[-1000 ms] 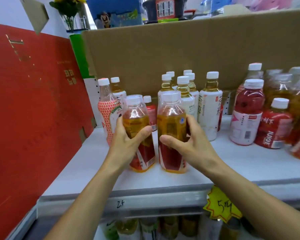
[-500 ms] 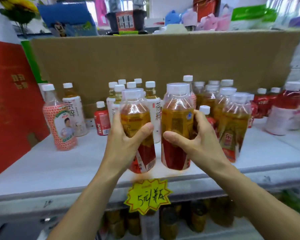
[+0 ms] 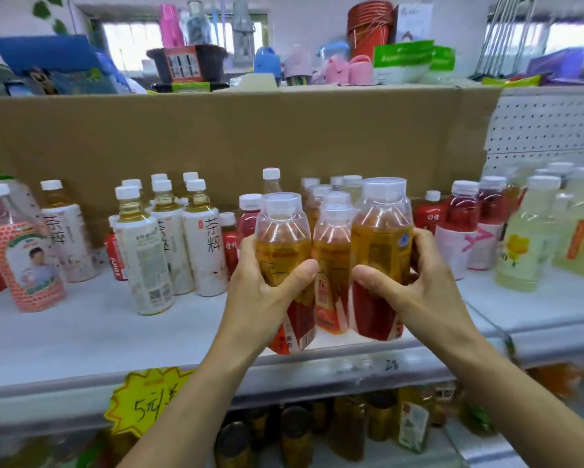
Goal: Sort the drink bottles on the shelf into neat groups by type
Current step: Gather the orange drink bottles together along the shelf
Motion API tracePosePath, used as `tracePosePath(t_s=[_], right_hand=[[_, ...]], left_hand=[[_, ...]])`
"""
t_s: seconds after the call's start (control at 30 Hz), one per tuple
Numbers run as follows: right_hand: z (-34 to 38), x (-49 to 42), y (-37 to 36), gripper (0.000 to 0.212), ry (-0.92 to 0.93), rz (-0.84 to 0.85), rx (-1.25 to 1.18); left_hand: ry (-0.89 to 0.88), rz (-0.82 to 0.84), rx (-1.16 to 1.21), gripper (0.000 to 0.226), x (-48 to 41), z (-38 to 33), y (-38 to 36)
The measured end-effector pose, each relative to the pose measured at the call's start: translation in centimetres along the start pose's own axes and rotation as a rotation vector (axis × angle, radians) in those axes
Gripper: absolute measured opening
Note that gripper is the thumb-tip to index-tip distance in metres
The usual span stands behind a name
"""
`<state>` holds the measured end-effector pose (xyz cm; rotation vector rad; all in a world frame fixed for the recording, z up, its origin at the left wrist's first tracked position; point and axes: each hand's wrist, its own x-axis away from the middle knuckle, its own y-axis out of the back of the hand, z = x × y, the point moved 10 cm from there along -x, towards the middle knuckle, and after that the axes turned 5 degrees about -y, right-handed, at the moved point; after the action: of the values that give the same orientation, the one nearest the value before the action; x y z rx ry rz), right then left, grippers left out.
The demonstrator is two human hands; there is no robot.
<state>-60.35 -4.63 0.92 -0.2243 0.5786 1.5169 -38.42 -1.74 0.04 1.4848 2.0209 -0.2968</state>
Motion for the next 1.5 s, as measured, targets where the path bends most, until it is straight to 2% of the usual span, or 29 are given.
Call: tracePosePath(t_s=[0.13, 0.33, 0.63, 0.9, 1.0, 1.17, 1.23, 1.33, 1.5], right_hand=[[-3.5, -2.2, 1.9, 0.055, -0.05, -0.015, 0.033], [-7.8, -5.2, 1.2, 0.057, -0.117, -0.002, 0.029], [-9.5, -8.4, -1.8, 0.061, -0.2, 0.183, 0.037], [-9.5, -6.9, -0.9, 0.062, -0.179, 0.159, 0.05], [-9.4, -6.9, -0.8, 0.062, -0.18, 0.147, 0.091], [-8.7, -6.7, -1.0, 0.054, -0.216, 0.136, 0.061], [-7.5, -6.9, -0.8, 0.052, -0.195, 0.099, 0.066], [-4.3, -7.8, -0.1, 0.064, -0.099, -0.009, 0.145], [4.8, -7.6, -1.5, 0.053, 0.23, -0.119, 0.228]], left_hand=[[0.024, -0.057, -0.022, 0.051, -0.2, 0.9, -1.3], [0.068, -0.132, -0.012, 0.053, 0.0, 3.1, -1.3], [0.081, -0.13, -0.036, 0.055, 0.1, 3.4, -2.1], [0.075, -0.181, -0.093, 0.087, -1.0, 4.6, -3.6], [0.089, -0.167, -0.097, 0.087, -1.0, 4.9, -3.7], [0.1, -0.045, -0.12, 0.08, -1.1, 5.7, -3.6], [0.094, -0.009, -0.147, 0.077, -1.1, 5.8, -3.3], [0.089, 0.03, -0.204, 0.073, -1.3, 5.8, -2.2], [0.071, 0.027, -0.263, 0.061, -1.6, 4.7, 0.9]])
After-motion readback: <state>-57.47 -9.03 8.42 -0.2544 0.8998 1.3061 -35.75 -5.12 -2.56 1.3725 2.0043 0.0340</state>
